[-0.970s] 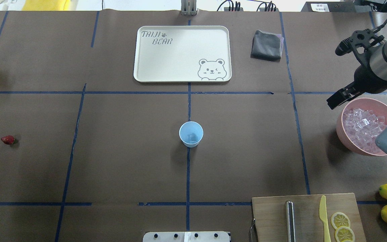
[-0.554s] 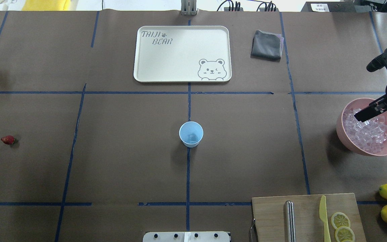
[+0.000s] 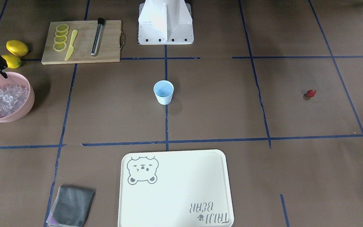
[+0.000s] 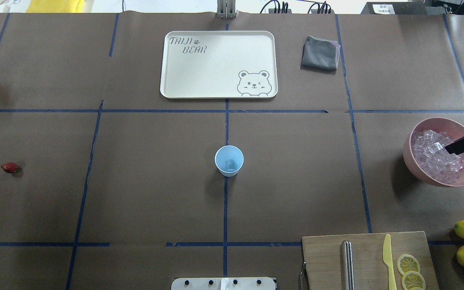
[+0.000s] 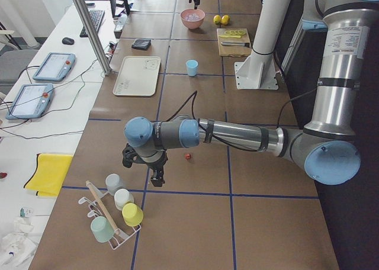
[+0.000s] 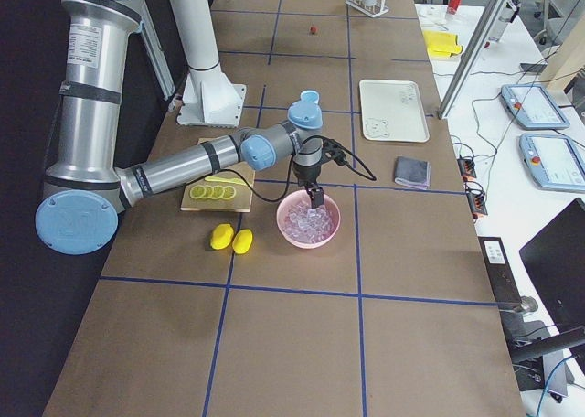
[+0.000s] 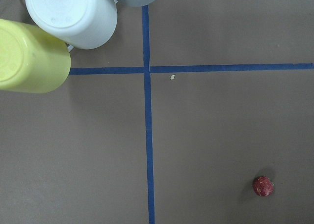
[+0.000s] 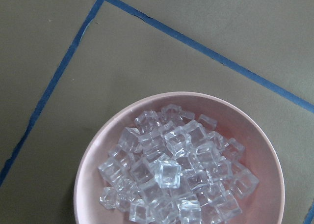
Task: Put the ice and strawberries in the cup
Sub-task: 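Lower the right gripper into the ice and grasp another cube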
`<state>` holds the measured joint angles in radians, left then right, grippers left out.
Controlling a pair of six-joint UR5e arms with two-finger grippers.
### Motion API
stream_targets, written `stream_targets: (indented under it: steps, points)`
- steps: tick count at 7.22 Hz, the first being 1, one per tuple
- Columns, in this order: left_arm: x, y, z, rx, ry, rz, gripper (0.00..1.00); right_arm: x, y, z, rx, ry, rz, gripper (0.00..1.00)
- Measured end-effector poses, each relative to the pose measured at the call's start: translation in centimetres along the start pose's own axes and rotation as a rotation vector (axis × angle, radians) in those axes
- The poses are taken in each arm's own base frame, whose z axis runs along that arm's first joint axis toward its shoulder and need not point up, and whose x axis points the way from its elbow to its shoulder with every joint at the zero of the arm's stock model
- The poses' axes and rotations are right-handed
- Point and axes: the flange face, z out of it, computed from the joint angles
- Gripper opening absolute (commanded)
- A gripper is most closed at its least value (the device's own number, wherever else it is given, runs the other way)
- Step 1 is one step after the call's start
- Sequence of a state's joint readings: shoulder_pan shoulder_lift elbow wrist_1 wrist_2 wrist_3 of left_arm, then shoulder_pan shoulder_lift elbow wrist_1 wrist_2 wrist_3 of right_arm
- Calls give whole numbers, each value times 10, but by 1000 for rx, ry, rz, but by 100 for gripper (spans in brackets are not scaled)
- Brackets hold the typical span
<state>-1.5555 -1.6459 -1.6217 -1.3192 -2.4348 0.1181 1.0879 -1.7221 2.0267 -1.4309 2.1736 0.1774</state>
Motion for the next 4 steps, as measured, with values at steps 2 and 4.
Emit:
stream_targets:
  steps: [2, 4]
  points:
    - [0, 0, 0, 0, 1, 0, 100, 14, 0, 16, -29, -9, 24, 99]
    - [0, 1, 0, 0, 0, 0, 100, 25, -3, 31, -54, -7, 42, 99]
